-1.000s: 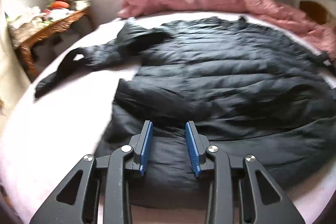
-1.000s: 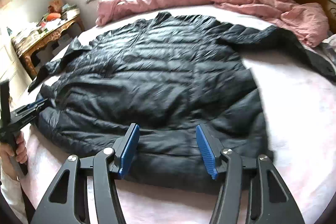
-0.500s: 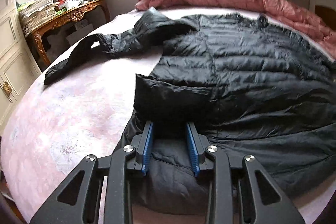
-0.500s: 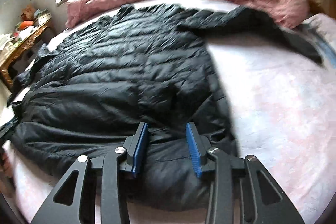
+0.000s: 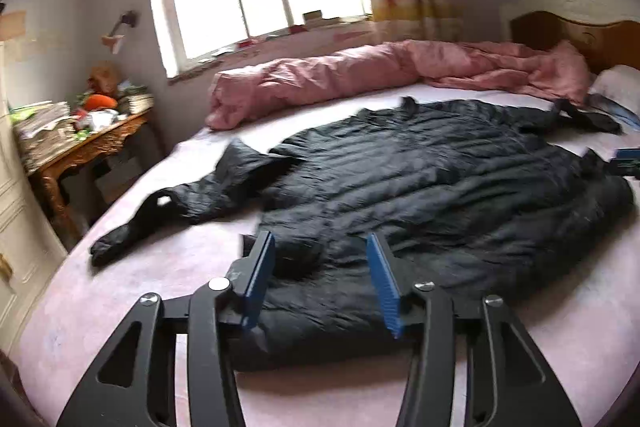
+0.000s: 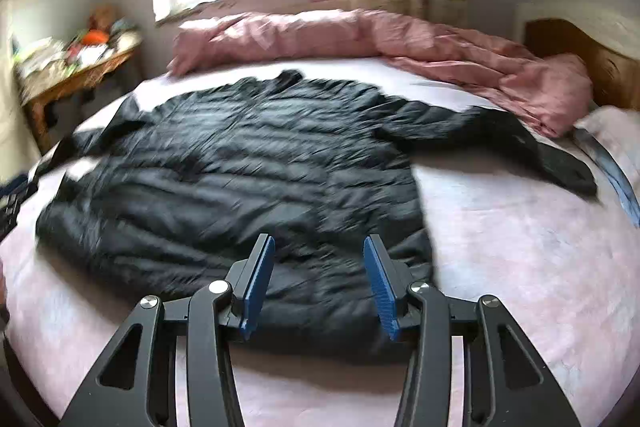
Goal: Fold large clothes
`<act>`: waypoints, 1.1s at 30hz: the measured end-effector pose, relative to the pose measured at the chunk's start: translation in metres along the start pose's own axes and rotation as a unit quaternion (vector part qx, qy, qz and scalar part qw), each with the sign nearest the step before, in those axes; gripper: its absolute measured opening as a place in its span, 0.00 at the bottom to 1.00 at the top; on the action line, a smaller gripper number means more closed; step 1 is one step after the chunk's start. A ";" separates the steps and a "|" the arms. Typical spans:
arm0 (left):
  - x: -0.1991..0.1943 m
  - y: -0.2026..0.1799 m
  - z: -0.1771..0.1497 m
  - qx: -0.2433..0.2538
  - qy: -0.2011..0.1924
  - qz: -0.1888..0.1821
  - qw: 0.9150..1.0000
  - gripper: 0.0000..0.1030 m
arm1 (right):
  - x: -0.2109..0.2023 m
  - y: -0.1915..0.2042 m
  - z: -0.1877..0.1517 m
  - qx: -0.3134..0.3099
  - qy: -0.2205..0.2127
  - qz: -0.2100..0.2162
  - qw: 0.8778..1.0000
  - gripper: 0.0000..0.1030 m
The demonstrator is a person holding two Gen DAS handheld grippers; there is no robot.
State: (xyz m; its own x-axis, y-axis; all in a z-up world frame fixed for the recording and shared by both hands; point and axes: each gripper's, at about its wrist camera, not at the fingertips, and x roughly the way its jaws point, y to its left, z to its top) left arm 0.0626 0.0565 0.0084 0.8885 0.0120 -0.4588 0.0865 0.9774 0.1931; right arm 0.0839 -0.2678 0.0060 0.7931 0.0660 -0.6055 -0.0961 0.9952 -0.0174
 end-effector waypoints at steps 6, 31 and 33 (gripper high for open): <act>0.014 -0.026 -0.023 0.065 0.067 -0.023 0.995 0.58 | 0.007 0.035 -0.017 -0.074 0.044 0.030 0.996 0.48; 0.021 -0.030 -0.052 0.102 0.105 0.048 0.988 0.17 | 0.015 0.052 -0.045 -0.184 0.069 -0.059 0.979 0.15; 0.004 -0.025 -0.058 0.076 0.119 0.014 0.990 0.14 | -0.003 0.050 -0.050 -0.173 0.062 -0.048 0.982 0.15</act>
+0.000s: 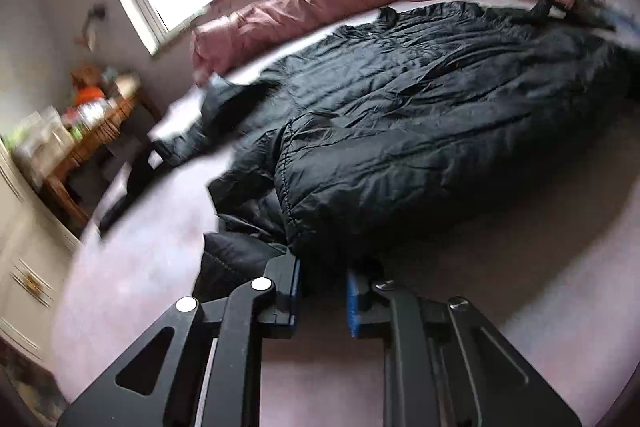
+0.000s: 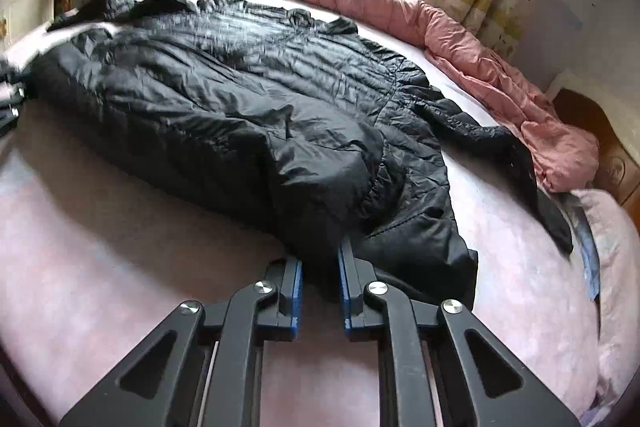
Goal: Fold large clothes
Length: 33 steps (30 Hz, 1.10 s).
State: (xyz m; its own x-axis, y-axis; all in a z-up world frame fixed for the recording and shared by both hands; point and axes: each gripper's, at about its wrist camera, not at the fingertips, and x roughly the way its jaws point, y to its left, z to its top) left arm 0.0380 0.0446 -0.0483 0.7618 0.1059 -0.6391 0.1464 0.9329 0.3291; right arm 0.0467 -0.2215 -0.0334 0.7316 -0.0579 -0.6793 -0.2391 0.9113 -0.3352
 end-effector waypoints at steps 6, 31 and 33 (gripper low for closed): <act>-0.036 0.012 -0.020 -0.015 0.024 -0.060 0.998 0.13 | -0.035 0.002 -0.038 -0.013 0.010 0.030 0.999 0.15; 0.095 0.075 0.125 -0.086 0.014 -0.061 0.994 0.36 | 0.061 -0.078 0.121 0.095 -0.019 0.013 0.995 0.29; 0.108 0.071 0.121 -0.076 0.013 -0.059 0.995 0.37 | 0.071 -0.078 0.120 0.095 -0.035 0.011 0.995 0.34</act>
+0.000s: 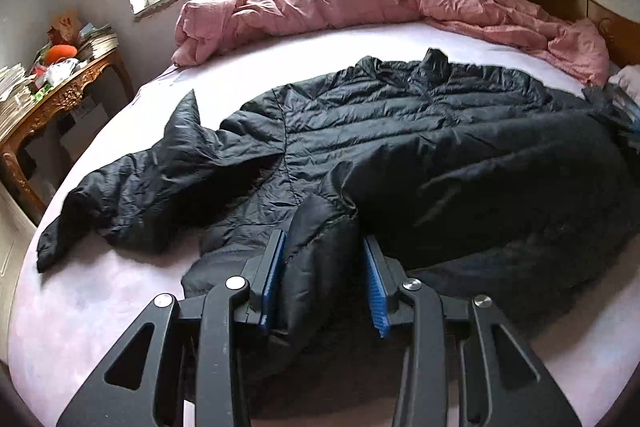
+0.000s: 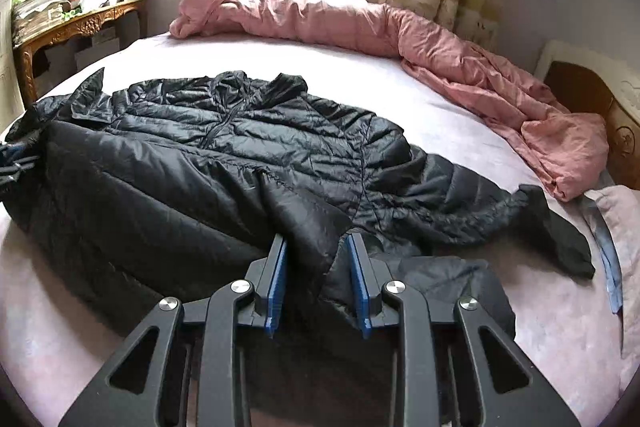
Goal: Fold large clothes
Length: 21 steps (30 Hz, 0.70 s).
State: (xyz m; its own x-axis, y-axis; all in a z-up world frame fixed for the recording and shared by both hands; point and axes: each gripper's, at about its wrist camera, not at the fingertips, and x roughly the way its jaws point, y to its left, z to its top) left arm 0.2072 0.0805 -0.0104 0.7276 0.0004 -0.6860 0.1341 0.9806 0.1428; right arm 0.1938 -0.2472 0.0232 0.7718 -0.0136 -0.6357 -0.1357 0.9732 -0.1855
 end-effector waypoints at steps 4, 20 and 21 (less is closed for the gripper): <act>0.010 -0.005 -0.009 0.028 -0.014 0.014 0.999 0.44 | 0.004 -0.006 -0.003 0.024 -0.032 -0.018 0.999 0.64; -0.022 0.076 -0.015 -0.128 -0.047 0.088 0.987 1.00 | -0.012 -0.085 -0.039 0.159 0.003 0.046 0.986 0.78; -0.017 0.082 -0.018 -0.139 -0.043 0.098 0.984 1.00 | -0.006 -0.088 -0.041 0.165 0.009 0.055 0.985 0.78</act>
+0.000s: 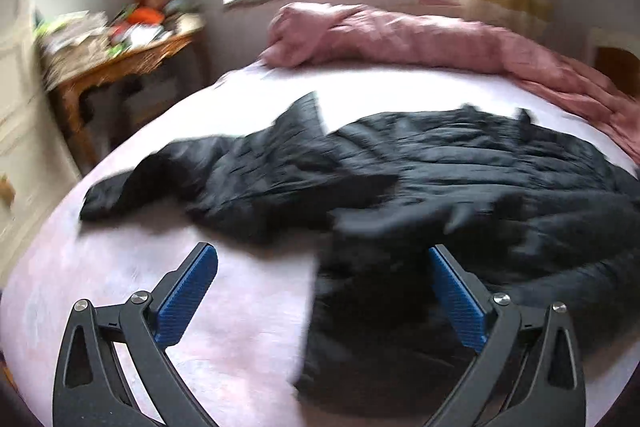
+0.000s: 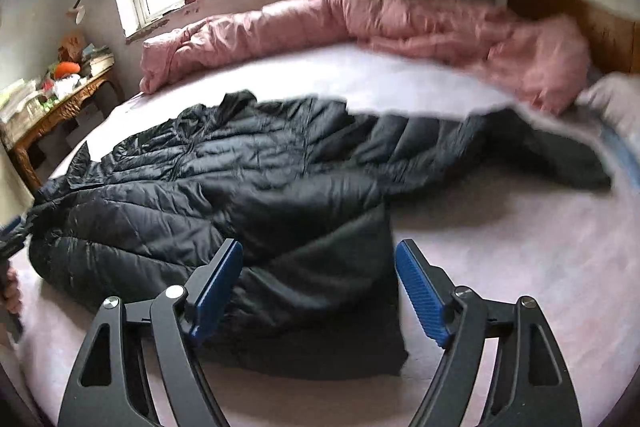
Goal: Fold large clothes
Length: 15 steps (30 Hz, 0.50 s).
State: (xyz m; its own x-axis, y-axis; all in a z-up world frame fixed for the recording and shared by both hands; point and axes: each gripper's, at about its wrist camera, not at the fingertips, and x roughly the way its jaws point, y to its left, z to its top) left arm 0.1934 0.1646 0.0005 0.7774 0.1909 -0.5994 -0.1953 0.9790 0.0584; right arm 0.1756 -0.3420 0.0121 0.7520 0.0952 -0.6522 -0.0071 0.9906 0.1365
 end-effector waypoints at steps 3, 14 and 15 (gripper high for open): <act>0.012 0.013 -0.001 -0.007 -0.010 0.048 0.999 0.97 | 0.019 -0.006 -0.004 0.008 0.001 -0.020 1.000 0.78; 0.013 0.007 -0.005 -0.009 0.028 -0.147 0.989 0.81 | 0.054 -0.015 0.004 0.034 0.003 0.019 0.999 0.09; 0.012 0.003 -0.006 -0.003 0.026 -0.145 0.989 0.44 | 0.055 -0.016 0.006 0.042 0.004 0.032 0.999 0.07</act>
State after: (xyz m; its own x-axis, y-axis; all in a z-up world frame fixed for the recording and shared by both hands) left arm 0.1985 0.1689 -0.0108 0.7699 -0.1011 -0.6301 0.0276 0.9917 -0.1255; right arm 0.2212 -0.3532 -0.0217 0.7465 0.1584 -0.6463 0.0011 0.9709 0.2393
